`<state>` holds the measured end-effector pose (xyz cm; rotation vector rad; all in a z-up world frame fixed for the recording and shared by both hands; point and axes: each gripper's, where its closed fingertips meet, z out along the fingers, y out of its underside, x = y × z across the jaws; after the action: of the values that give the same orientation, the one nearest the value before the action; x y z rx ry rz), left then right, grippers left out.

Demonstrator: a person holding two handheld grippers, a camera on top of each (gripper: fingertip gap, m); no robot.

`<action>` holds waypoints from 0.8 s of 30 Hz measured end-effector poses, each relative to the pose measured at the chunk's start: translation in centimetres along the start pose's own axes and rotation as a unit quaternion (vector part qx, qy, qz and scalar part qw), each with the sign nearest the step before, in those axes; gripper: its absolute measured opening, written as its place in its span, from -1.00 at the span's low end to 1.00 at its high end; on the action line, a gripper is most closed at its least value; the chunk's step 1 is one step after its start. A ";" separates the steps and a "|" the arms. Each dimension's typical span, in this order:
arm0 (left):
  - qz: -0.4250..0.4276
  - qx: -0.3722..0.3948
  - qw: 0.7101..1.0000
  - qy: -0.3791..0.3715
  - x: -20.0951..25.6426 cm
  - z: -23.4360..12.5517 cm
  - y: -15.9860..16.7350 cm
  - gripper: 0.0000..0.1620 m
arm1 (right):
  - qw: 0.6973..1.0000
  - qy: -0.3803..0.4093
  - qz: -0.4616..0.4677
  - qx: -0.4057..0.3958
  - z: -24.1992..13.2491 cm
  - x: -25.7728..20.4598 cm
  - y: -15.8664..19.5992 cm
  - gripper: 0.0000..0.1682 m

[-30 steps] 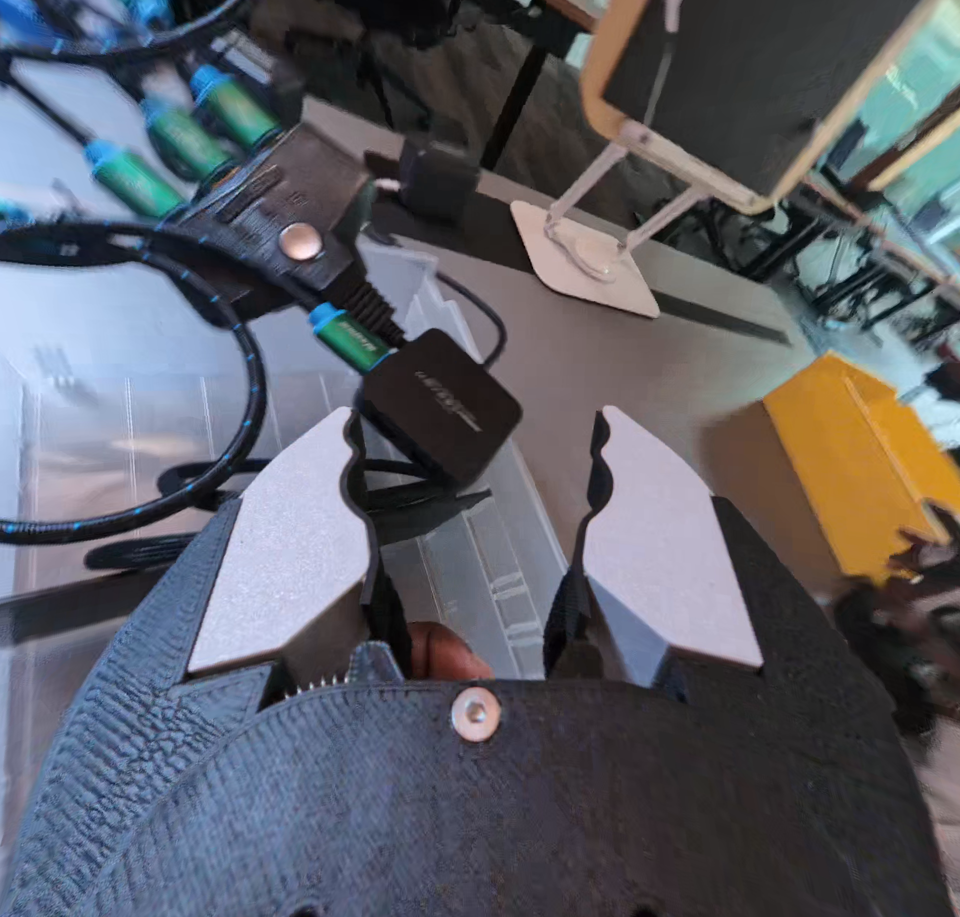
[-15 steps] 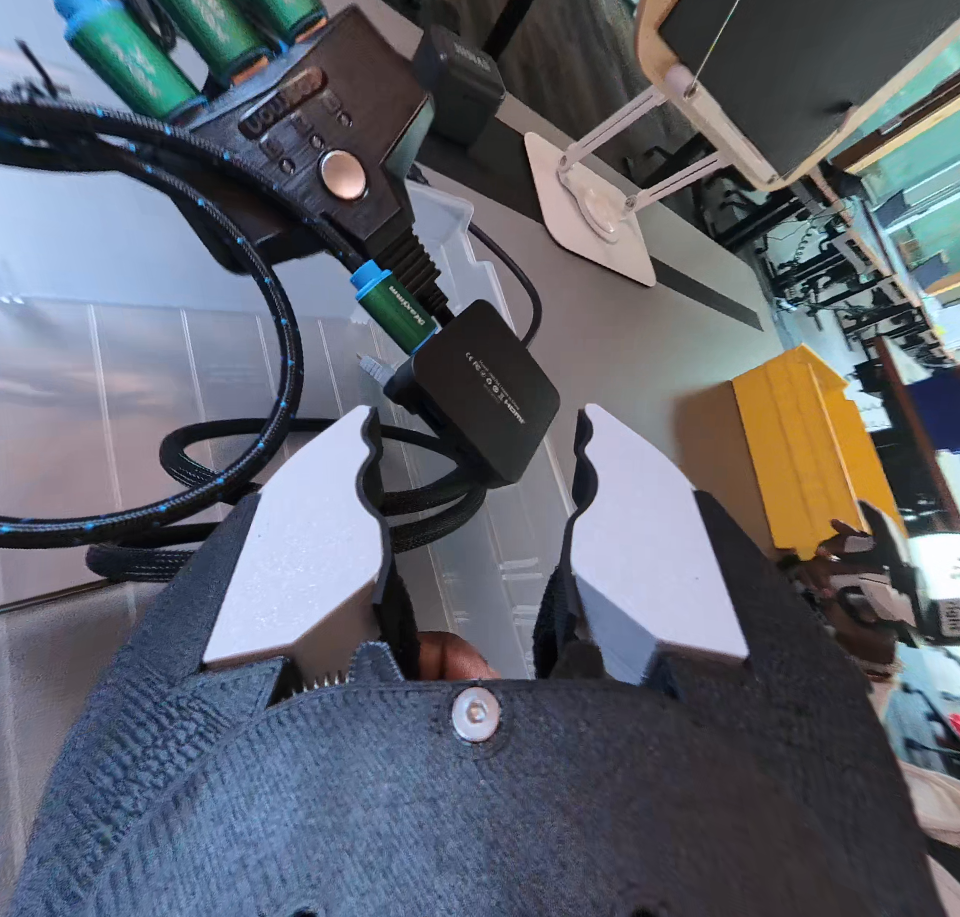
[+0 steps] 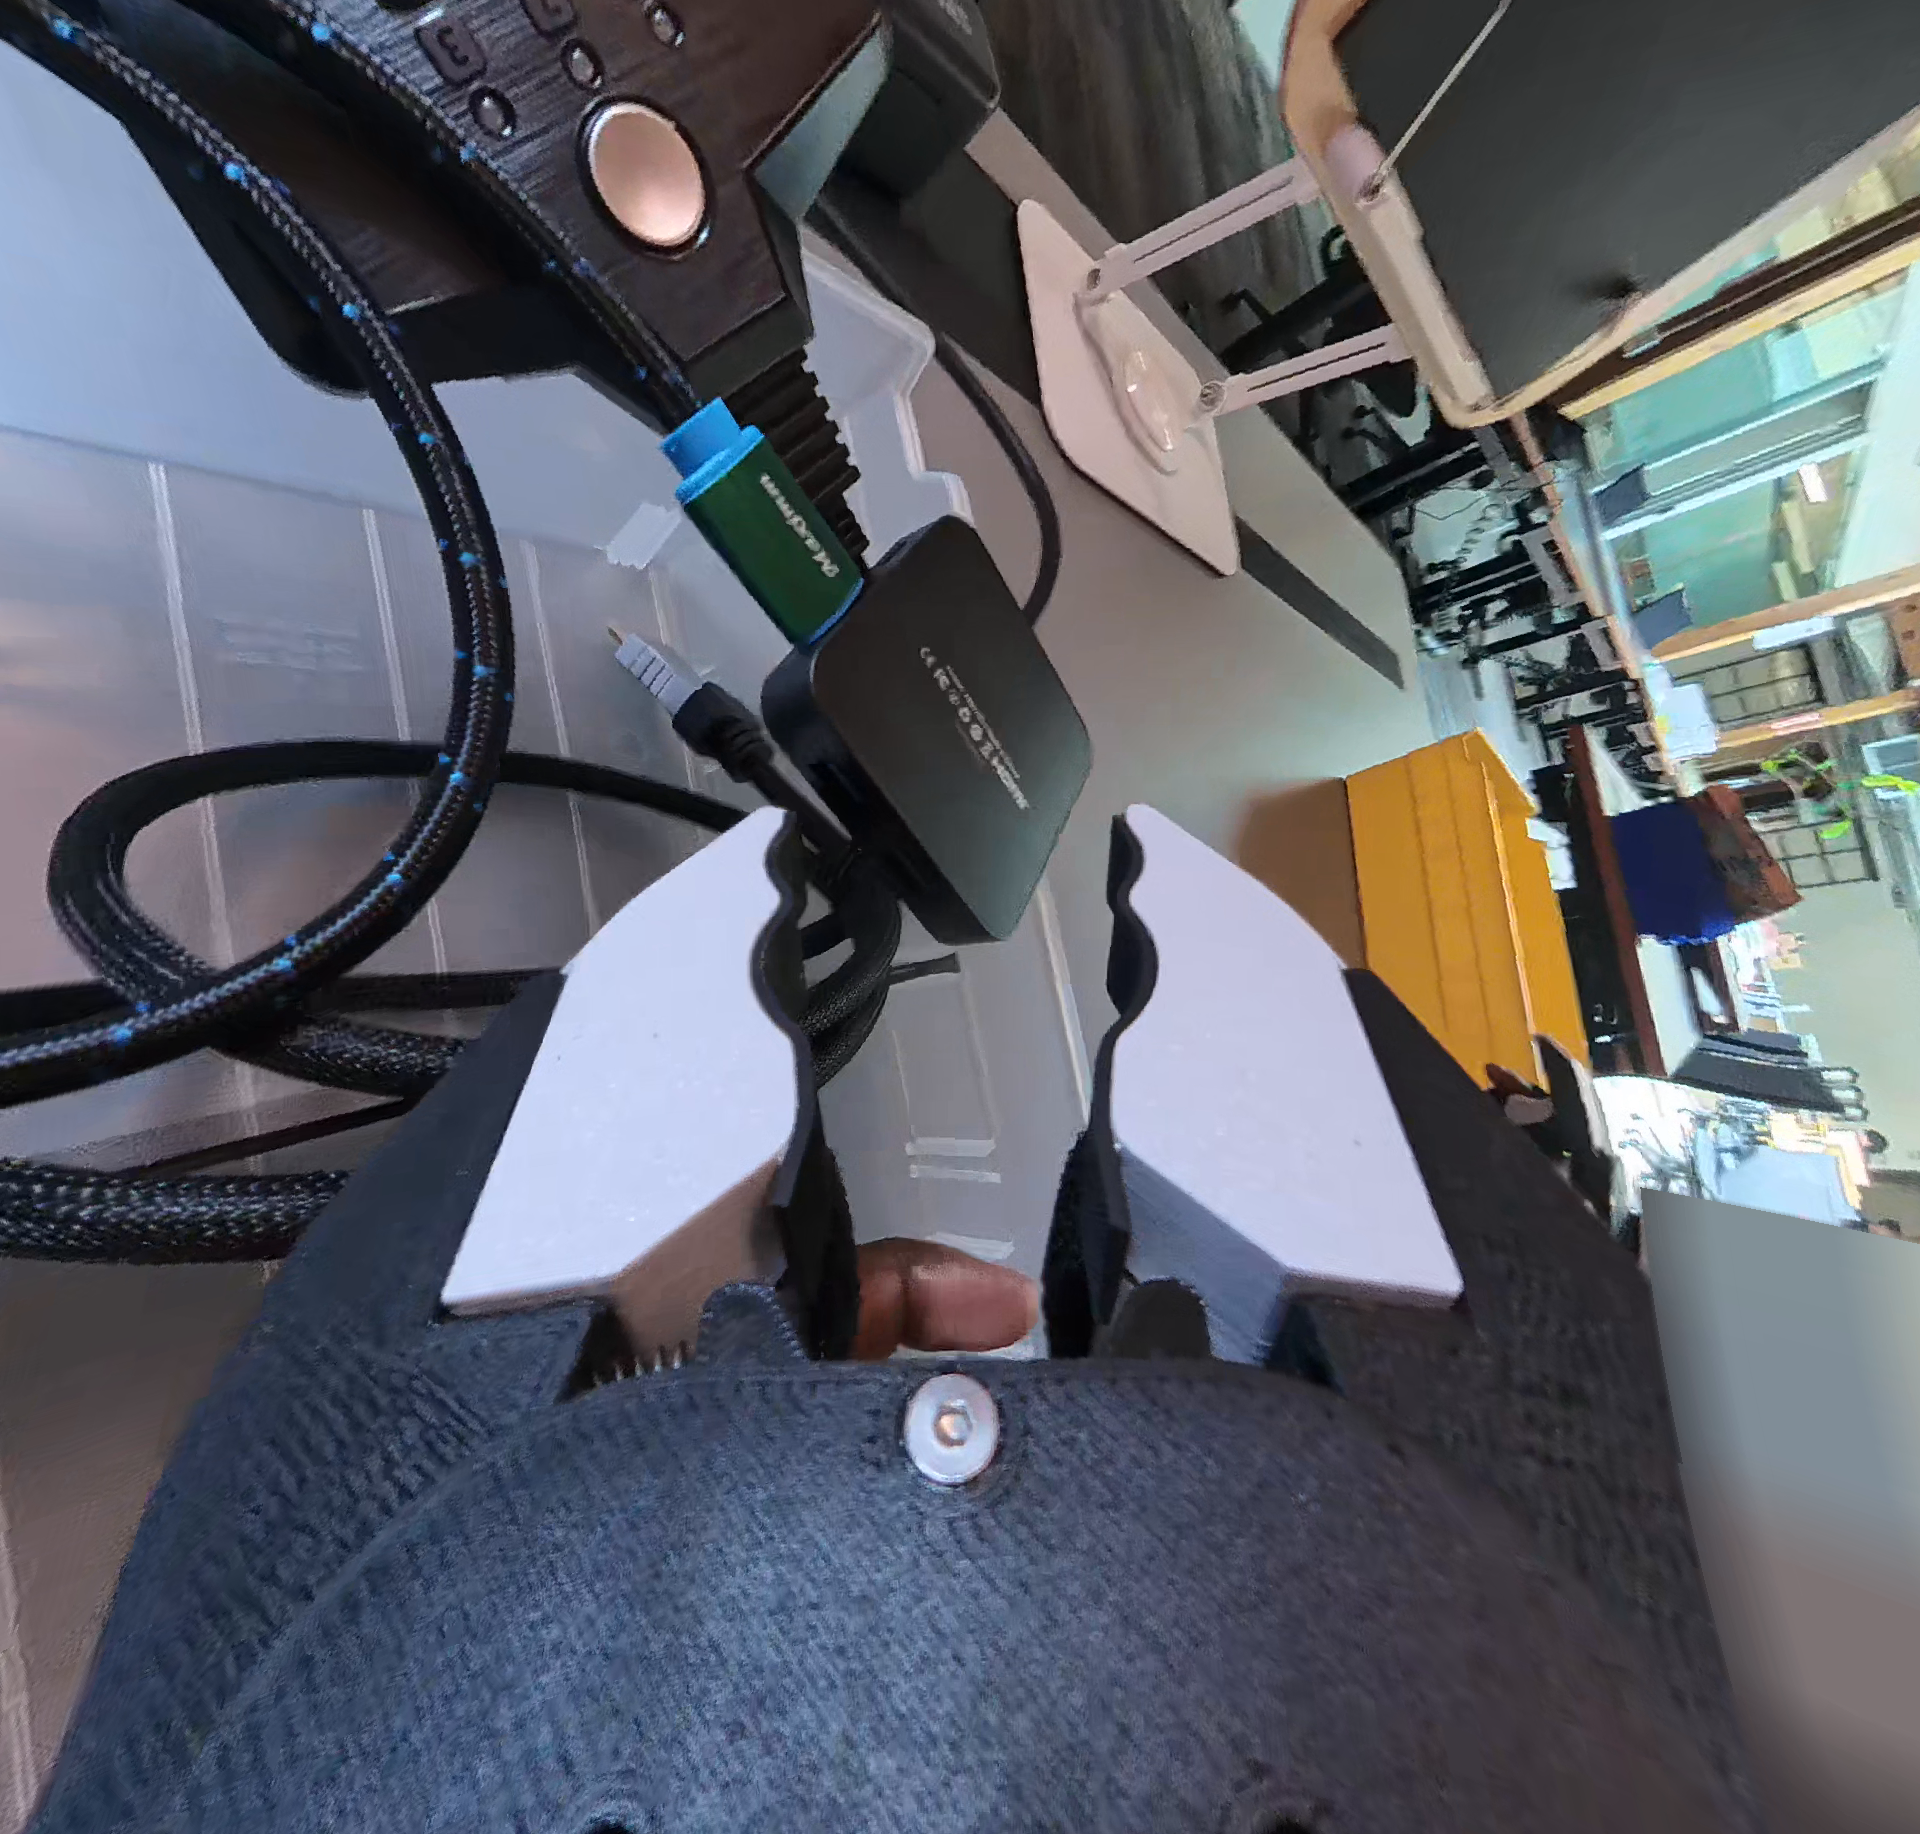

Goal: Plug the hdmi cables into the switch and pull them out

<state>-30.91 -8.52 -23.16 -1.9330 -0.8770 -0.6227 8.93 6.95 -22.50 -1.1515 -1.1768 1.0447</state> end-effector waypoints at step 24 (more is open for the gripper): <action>0.331 0.322 0.872 0.162 17.0 -7.2 5.5 -0.83 | 0.998 -0.025 -0.059 -0.028 0.9 -1.8 0.6 -0.31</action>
<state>-16.59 -11.20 -10.60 -1.3250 -0.1272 -0.1798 7.87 5.36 -23.29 -1.0904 -1.3045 0.9604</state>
